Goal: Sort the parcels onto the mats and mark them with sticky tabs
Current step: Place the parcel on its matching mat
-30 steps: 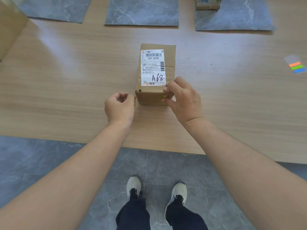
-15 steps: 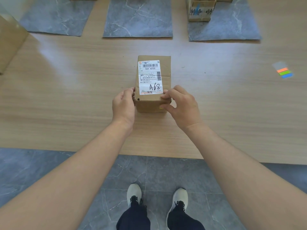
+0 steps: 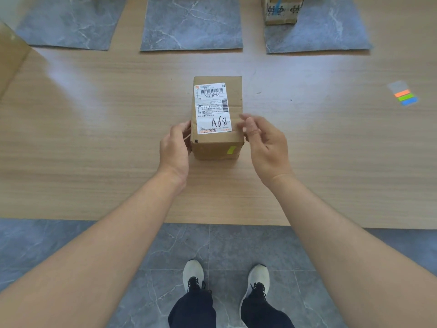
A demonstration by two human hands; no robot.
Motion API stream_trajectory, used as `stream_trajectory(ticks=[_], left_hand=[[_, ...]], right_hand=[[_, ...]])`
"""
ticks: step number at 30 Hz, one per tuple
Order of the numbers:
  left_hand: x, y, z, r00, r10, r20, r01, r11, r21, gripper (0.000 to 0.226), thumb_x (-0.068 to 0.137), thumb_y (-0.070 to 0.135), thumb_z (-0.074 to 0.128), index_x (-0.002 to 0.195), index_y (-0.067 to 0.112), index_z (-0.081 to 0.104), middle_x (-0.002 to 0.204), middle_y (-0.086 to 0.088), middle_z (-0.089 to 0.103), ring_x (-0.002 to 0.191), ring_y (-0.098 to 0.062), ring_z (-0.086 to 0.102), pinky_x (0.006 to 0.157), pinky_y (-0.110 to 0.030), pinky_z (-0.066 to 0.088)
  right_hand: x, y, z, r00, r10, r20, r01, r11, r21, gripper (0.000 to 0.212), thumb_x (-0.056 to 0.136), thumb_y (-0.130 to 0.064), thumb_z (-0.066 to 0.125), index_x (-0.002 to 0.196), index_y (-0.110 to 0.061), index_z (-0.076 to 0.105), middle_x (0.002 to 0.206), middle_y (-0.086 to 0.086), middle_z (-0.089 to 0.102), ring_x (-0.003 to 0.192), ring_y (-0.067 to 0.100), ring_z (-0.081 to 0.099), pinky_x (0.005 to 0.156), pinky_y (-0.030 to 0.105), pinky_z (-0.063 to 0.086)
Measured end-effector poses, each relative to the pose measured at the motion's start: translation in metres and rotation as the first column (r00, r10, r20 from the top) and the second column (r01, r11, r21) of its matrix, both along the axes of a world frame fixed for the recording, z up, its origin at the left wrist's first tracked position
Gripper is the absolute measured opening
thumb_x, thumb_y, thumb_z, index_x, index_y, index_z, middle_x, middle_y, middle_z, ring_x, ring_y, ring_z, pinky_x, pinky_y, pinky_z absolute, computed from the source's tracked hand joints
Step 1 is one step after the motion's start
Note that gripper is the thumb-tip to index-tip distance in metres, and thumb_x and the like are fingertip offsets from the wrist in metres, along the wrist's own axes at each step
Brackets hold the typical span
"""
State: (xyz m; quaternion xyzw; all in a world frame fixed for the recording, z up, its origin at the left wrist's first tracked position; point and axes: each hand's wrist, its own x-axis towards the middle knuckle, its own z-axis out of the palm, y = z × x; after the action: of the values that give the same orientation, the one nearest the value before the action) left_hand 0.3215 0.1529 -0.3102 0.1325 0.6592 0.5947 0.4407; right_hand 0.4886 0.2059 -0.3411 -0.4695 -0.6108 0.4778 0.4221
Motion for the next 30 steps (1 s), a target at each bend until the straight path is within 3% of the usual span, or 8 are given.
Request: stream_trajectory(ticks=[2, 4, 6, 10, 12, 17, 22, 30], left_hand=[[0.002, 0.000, 0.000, 0.999, -0.033, 0.028, 0.033, 0.999, -0.001, 0.034, 0.102, 0.027, 0.039, 0.096, 0.021, 0.071, 0.086, 0.011, 0.077, 0.084, -0.007, 0.068, 0.083, -0.025, 0.052], [0.003, 0.000, 0.001, 0.997, -0.068, 0.045, 0.068, 0.998, -0.010, 0.036, 0.103, 0.031, 0.036, 0.100, 0.021, 0.071, 0.090, 0.011, 0.078, 0.090, -0.008, 0.069, 0.090, -0.029, 0.052], [0.003, 0.001, 0.004, 0.995, -0.083, 0.063, 0.084, 0.996, -0.019, 0.039, 0.103, 0.034, 0.035, 0.103, 0.021, 0.071, 0.092, 0.011, 0.077, 0.092, -0.009, 0.068, 0.095, -0.031, 0.051], [0.001, 0.001, 0.014, 0.991, -0.111, 0.071, 0.114, 0.993, -0.033, 0.045, 0.104, 0.037, 0.033, 0.116, 0.015, 0.070, 0.104, 0.005, 0.076, 0.094, -0.012, 0.067, 0.097, -0.034, 0.051], [-0.001, -0.001, 0.023, 0.989, -0.138, 0.056, 0.140, 0.990, -0.029, 0.047, 0.103, 0.039, 0.032, 0.119, 0.015, 0.069, 0.110, 0.003, 0.075, 0.094, -0.013, 0.068, 0.096, -0.035, 0.052], [-0.008, -0.010, 0.063, 0.985, -0.173, 0.000, 0.172, 0.984, 0.035, 0.049, 0.103, 0.041, 0.030, 0.123, 0.019, 0.068, 0.111, 0.004, 0.072, 0.091, -0.015, 0.066, 0.090, -0.033, 0.052], [-0.017, -0.025, 0.133, 0.985, -0.166, -0.054, 0.171, 0.977, 0.124, 0.043, 0.103, 0.043, 0.030, 0.111, 0.026, 0.069, 0.103, 0.008, 0.070, 0.090, -0.018, 0.066, 0.089, -0.033, 0.054], [-0.024, -0.047, 0.271, 0.963, -0.198, -0.184, 0.239, 0.943, 0.232, 0.052, 0.104, 0.050, 0.026, 0.128, 0.023, 0.063, 0.114, 0.008, 0.068, 0.097, -0.021, 0.064, 0.092, -0.036, 0.053]], right_hand=[[-0.008, -0.001, 0.003, 0.986, -0.123, -0.112, 0.100, 0.976, -0.192, 0.028, 0.109, -0.037, 0.044, 0.125, -0.032, 0.067, 0.120, -0.019, 0.070, 0.108, 0.011, 0.070, 0.098, 0.041, 0.057], [-0.014, -0.001, 0.004, 0.983, -0.161, -0.093, 0.122, 0.937, -0.327, 0.039, 0.108, -0.045, 0.038, 0.121, -0.030, 0.071, 0.121, -0.017, 0.071, 0.114, 0.011, 0.068, 0.104, 0.043, 0.053], [-0.019, -0.004, 0.007, 0.990, -0.134, -0.035, 0.111, 0.919, -0.378, 0.051, 0.106, -0.052, 0.032, 0.102, -0.030, 0.078, 0.105, -0.010, 0.078, 0.101, 0.013, 0.070, 0.098, 0.044, 0.055], [-0.020, -0.009, 0.018, 0.985, -0.173, -0.006, 0.156, 0.900, -0.407, 0.053, 0.108, -0.050, 0.032, 0.097, -0.025, 0.078, 0.091, -0.010, 0.077, 0.081, 0.008, 0.065, 0.079, 0.027, 0.049], [-0.019, -0.010, 0.028, 0.982, -0.187, -0.033, 0.159, 0.903, -0.398, 0.050, 0.109, -0.045, 0.032, 0.099, -0.026, 0.077, 0.094, -0.012, 0.078, 0.084, 0.005, 0.068, 0.078, 0.024, 0.049], [-0.028, -0.019, 0.073, 0.977, -0.199, -0.078, 0.165, 0.933, -0.320, 0.047, 0.109, -0.045, 0.034, 0.105, -0.024, 0.076, 0.102, -0.008, 0.078, 0.101, 0.014, 0.071, 0.090, 0.032, 0.056], [-0.039, -0.030, 0.141, 0.977, -0.180, -0.115, 0.148, 0.959, -0.244, 0.046, 0.110, -0.045, 0.033, 0.105, -0.028, 0.076, 0.098, -0.008, 0.078, 0.090, 0.008, 0.073, 0.075, 0.024, 0.057], [-0.042, -0.047, 0.278, 0.968, -0.116, -0.221, 0.092, 0.989, -0.116, 0.047, 0.111, -0.044, 0.031, 0.098, -0.033, 0.074, 0.092, -0.007, 0.078, 0.077, 0.002, 0.072, 0.058, 0.015, 0.052]])
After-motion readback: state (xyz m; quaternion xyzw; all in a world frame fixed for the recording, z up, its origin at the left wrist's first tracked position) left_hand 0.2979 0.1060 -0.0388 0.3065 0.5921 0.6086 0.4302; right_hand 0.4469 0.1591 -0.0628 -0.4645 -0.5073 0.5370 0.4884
